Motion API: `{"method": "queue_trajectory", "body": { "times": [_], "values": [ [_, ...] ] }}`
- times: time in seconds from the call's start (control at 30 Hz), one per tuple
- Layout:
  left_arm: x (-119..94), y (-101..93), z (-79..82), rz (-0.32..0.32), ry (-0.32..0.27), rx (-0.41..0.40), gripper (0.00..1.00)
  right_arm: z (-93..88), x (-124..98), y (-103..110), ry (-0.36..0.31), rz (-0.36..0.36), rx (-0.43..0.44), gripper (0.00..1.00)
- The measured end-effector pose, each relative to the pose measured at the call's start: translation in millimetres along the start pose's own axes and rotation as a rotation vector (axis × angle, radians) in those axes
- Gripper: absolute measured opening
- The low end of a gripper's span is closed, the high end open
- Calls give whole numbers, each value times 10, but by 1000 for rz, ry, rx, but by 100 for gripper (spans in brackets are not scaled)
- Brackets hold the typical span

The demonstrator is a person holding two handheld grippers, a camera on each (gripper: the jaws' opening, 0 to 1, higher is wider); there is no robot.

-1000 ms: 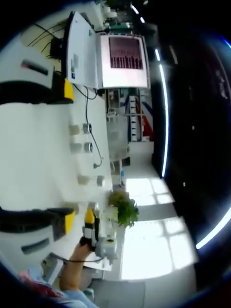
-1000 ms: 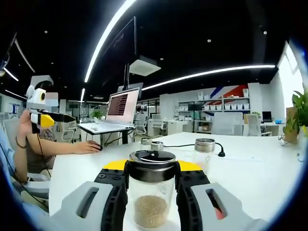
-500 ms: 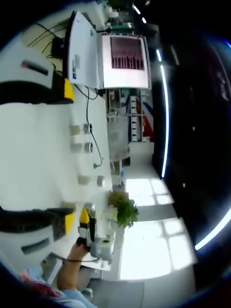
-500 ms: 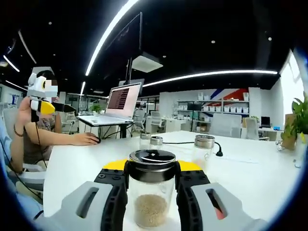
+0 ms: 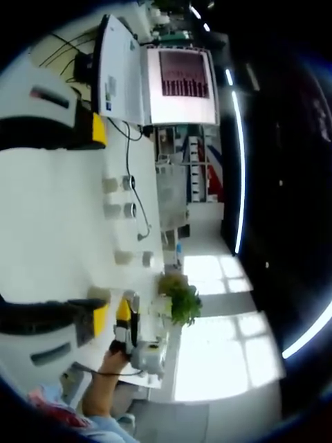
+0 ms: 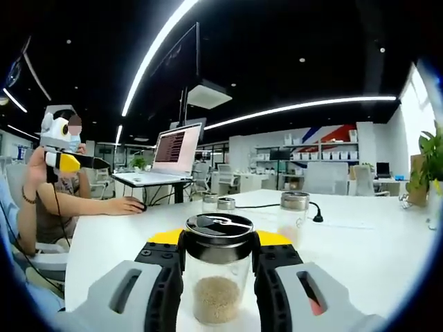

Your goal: Rotate the seasoning bottle until the label or dispensing opening points toward the visible target arrow and the bottle remains upright within the marked orientation range

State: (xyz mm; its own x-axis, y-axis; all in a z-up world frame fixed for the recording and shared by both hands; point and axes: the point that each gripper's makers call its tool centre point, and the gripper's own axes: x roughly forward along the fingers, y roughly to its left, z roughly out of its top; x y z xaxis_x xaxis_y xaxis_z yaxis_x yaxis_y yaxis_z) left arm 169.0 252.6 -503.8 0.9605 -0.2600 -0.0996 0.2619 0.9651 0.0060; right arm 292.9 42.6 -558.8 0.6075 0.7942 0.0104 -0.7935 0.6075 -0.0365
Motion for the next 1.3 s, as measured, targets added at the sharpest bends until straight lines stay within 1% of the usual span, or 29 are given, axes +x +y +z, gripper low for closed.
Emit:
{"method": "queue_trajectory", "body": {
  "times": [0.07,0.17,0.33,0.53,0.57,0.63,0.67,0.7,0.73,0.77,0.8,0.83,0.87,0.93,0.97,1.03,1.17,1.23,1.3],
  "values": [
    [3,11,-9,3,4,-3,94,2,-3,1,-1,0,-1,37],
    [-11,58,8,28,-4,-1,94,2,-6,1,-3,3,-2,37],
    [-50,77,46,33,-18,-4,94,5,-12,7,3,2,-2,38],
    [-51,101,30,41,-12,-10,94,-1,-10,1,3,10,-8,38],
    [-51,102,28,40,-11,-11,94,-4,-11,1,7,13,-16,38],
    [-50,99,27,38,-10,-11,94,-20,-9,4,29,28,-64,39],
    [-50,96,27,37,-11,-11,94,-18,-8,6,29,42,-117,39],
    [-49,94,27,36,-11,-12,94,-16,-6,4,22,36,-75,40],
    [-47,89,23,35,-10,-13,94,11,-3,44,11,61,-13,44],
    [-47,89,18,35,-9,-14,94,36,2,36,12,72,17,54],
    [-47,99,11,38,-6,-18,94,76,7,25,-1,75,37,61],
    [-50,112,10,42,-7,-21,94,107,3,7,-10,80,29,64],
    [-52,128,16,46,-10,-23,94,134,-8,0,-19,84,20,62],
    [-55,145,22,48,-12,-25,94,152,-21,-42,-6,88,-1,61],
    [-56,148,22,47,-12,-26,94,159,-22,-65,4,97,-7,61],
    [-54,156,18,49,-10,-28,94,195,-32,-109,-3,122,-5,62],
    [-45,159,8,48,-6,-34,94,218,-39,-112,-3,225,48,64],
    [-43,152,10,47,-7,-35,94,208,-38,-128,1,260,54,65],
    [-40,152,15,46,-8,-35,94,179,-35,-133,16,291,42,66]
  ]
}}
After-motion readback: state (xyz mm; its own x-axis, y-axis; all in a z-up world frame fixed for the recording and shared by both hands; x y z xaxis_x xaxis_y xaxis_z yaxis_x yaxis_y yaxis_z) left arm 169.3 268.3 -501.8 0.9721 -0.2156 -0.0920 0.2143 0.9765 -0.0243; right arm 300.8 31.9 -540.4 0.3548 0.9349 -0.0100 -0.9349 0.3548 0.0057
